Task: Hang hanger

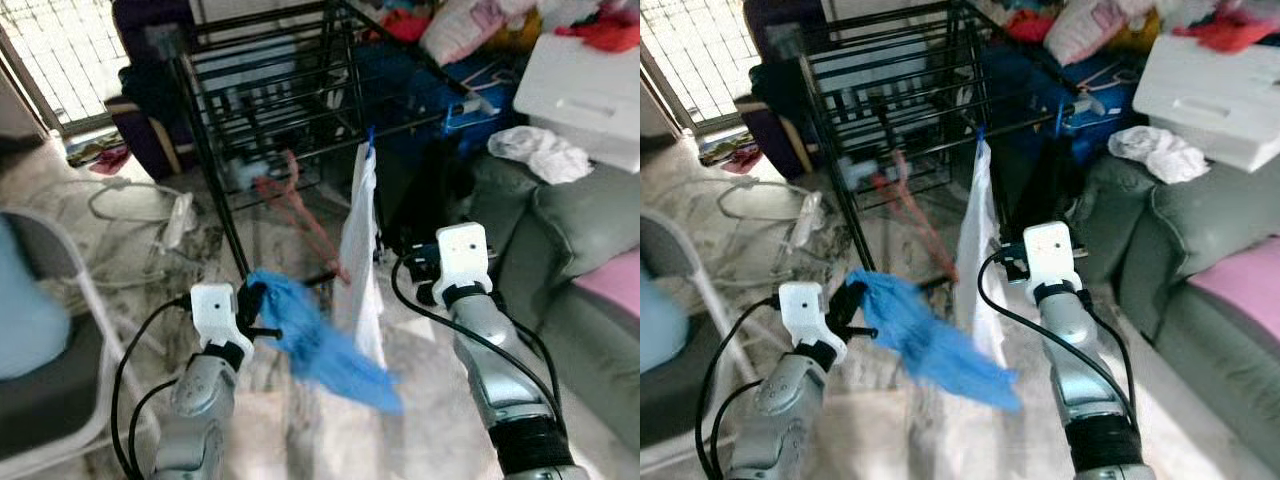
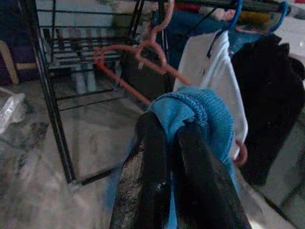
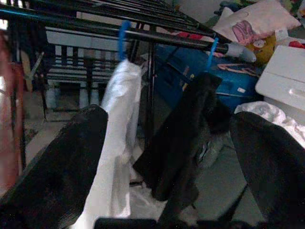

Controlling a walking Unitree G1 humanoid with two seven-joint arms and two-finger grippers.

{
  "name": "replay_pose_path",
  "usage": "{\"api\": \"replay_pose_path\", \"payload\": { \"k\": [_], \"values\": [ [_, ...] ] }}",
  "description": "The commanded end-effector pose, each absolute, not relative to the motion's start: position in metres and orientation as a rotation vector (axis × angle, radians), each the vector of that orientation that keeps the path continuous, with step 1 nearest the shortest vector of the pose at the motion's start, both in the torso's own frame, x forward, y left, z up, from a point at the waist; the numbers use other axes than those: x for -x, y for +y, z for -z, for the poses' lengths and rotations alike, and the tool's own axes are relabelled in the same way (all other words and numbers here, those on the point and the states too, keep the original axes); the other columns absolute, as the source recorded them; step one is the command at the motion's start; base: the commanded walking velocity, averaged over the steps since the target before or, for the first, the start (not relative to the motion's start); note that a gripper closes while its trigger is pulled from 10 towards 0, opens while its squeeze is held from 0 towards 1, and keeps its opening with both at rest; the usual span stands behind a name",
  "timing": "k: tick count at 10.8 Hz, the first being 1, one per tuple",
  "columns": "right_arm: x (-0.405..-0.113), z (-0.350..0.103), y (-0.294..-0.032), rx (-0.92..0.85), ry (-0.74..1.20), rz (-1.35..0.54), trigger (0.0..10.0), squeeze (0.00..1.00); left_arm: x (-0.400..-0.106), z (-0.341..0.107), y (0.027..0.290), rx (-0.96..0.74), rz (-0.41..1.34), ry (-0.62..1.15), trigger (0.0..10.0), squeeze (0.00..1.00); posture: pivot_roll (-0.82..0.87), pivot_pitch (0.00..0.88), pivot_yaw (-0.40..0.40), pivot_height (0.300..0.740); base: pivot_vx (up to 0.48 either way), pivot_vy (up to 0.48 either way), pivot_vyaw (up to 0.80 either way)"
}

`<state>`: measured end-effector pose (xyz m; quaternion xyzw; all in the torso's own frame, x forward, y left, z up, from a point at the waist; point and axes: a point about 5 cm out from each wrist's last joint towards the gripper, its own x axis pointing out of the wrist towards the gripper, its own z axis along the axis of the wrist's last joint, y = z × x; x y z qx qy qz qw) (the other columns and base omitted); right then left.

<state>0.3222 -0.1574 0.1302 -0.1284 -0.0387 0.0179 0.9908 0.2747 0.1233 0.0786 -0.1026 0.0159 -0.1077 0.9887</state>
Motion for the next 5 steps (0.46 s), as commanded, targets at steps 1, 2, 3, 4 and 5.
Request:
{"api": "replay_pose_path", "payload": {
  "k": [1,2,3,4,5],
  "values": [
    [-0.3233,-0.1341,-0.1578,0.252,-0.093,-0.032,10.0,0.00,-0.2739,-0.0798,0.1249,0.206,0.206,0.023,10.0,0.00,-0.10,0.000,0.057,0.740,0.352,0.322,0.69],
    [-0.3235,-0.1334,-0.1576,0.252,-0.090,-0.033,10.0,0.00,-0.2735,-0.0794,0.1249,0.207,0.206,0.025,10.0,0.00,-0.10,0.000,0.057,0.740,0.345,0.334,0.52],
    [-0.3234,-0.1324,-0.1573,0.249,-0.083,-0.038,10.0,0.00,-0.2729,-0.0776,0.1244,0.224,0.198,0.042,10.0,0.00,-0.09,0.000,0.054,0.740,0.300,0.375,0.00],
    [-0.3231,-0.1318,-0.1569,0.248,-0.081,-0.040,10.0,0.00,-0.2730,-0.0770,0.1245,0.221,0.195,0.045,10.0,0.00,-0.09,0.000,0.054,0.740,0.292,0.382,0.00],
    [-0.3228,-0.1313,-0.1565,0.247,-0.079,-0.043,10.0,0.00,-0.2730,-0.0769,0.1242,0.227,0.196,0.045,10.0,0.00,-0.09,0.000,0.054,0.740,0.251,0.409,0.00]
  ]
}}
